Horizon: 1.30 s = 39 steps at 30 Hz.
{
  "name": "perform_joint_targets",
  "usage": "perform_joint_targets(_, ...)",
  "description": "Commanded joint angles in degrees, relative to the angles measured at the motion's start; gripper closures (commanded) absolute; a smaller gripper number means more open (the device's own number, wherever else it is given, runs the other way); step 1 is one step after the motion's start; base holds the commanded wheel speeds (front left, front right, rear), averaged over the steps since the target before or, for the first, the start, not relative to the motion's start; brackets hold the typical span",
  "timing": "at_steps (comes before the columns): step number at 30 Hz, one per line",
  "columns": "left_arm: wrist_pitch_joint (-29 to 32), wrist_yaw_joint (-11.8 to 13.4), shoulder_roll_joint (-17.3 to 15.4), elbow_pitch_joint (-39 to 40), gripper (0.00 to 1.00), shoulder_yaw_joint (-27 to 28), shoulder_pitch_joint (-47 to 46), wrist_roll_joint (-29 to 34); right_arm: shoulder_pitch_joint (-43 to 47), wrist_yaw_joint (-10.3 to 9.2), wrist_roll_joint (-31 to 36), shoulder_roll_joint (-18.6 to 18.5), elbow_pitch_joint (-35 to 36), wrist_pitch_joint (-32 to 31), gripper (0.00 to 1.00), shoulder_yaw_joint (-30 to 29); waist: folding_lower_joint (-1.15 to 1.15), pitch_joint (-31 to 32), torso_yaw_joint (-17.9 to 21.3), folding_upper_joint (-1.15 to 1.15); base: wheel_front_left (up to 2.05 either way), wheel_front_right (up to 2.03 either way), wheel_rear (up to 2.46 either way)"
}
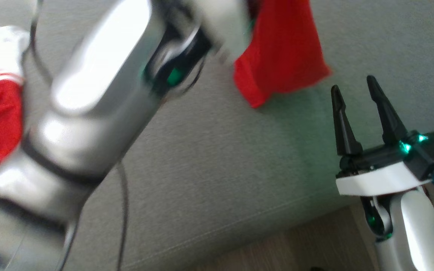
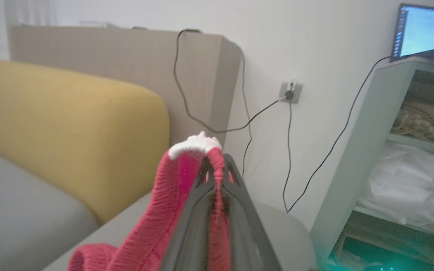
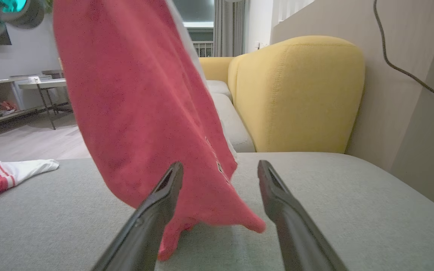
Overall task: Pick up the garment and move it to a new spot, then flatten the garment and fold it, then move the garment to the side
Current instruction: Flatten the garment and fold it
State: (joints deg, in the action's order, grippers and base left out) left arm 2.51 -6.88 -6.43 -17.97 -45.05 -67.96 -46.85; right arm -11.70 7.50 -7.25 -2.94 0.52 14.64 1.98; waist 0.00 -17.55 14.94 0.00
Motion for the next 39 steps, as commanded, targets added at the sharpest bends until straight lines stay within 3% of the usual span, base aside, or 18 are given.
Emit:
perform_joint_targets(1, 0.12, 0.96, -5.63, 4.92, 1.00, 1.23, 6.63, -0.40, 1.21, -0.01, 1.03, 0.06, 2.26, 0.36, 0.00, 0.78, 0.00, 1.16, -3.17, 0.00, 0.00, 0.00, 0.00)
perform_joint_targets(5, -2.34, 4.86, -12.00, 12.03, 1.00, 0.19, 22.61, -1.21, 2.19, -0.01, 2.50, 0.06, 2.45, 0.36, 0.00, -0.19, 0.00, 0.93, -5.77, 0.00, 0.00, 0.00, 0.00)
perform_joint_targets(9, -5.41, 7.37, -14.22, 15.30, 1.00, 0.13, 33.25, -3.11, 2.38, -0.01, 3.54, 0.06, 2.60, 0.36, 0.00, -0.90, 0.00, 0.48, -7.54, 0.00, 0.00, 0.00, 0.00)
perform_joint_targets(12, -9.15, 8.70, -15.04, 16.13, 1.00, -0.54, 39.77, -2.67, 2.27, -0.01, 4.46, 0.06, 2.78, 0.36, 0.00, -1.35, 0.00, 0.19, -9.34, 0.00, 0.00, 0.00, 0.00)
perform_joint_targets(17, -13.66, 8.72, -12.82, 14.83, 1.00, -0.74, 45.56, -4.34, 1.62, -0.01, 5.12, 0.06, 2.95, 0.36, 0.00, -1.18, 0.00, -0.37, -10.95, 0.00, 0.00, 0.00, 0.00)
perform_joint_targets(19, -14.39, 8.23, -12.31, 14.21, 0.58, -0.94, 46.07, -4.26, 1.47, -0.01, 5.17, 0.06, 3.00, 0.36, 0.00, -1.07, 0.00, -0.51, -11.26, 0.00, 0.00, 0.00, 0.00)
perform_joint_targets(21, -14.76, 7.66, -12.11, 13.81, 0.23, -1.12, 45.92, -3.97, 1.41, -0.01, 5.17, 0.06, 2.96, 0.36, 0.00, -0.85, 0.00, -0.57, -11.42, 0.00, 0.00, 0.00, 0.00)
perform_joint_targets(23, -14.88, 7.16, -12.23, 13.94, 0.04, -1.15, 45.55, -3.84, 1.40, -0.01, 5.15, 0.06, 2.87, 0.36, 0.00, -0.64, 0.00, -0.54, -11.39, 0.00, 0.00, 0.00, 0.00)
perform_joint_targets(29, -13.94, 6.51, -14.21, 16.44, 0.00, -1.57, 45.33, -3.30, 1.41, -0.01, 4.67, 0.06, 2.71, 0.36, 0.00, -0.60, 0.00, -0.60, -10.45, 0.00, 0.00, 0.00, 0.00)
perform_joint_targets(34, -14.44, 8.02, -15.50, 17.88, 0.00, 0.59, 45.82, -4.00, 1.35, -0.01, 4.19, 0.06, 2.64, 0.36, 0.00, -0.67, 0.00, -0.78, -9.53, 0.00, 0.00, 0.00, 0.00)
perform_joint_targets(39, -14.60, 7.88, -13.66, 18.51, 0.00, 5.26, 47.65, -12.21, 1.28, -0.01, 3.99, 0.06, 2.61, 0.36, 0.00, -0.26, 0.00, -0.94, -8.76, 0.00, 0.00, 0.00, 0.00)
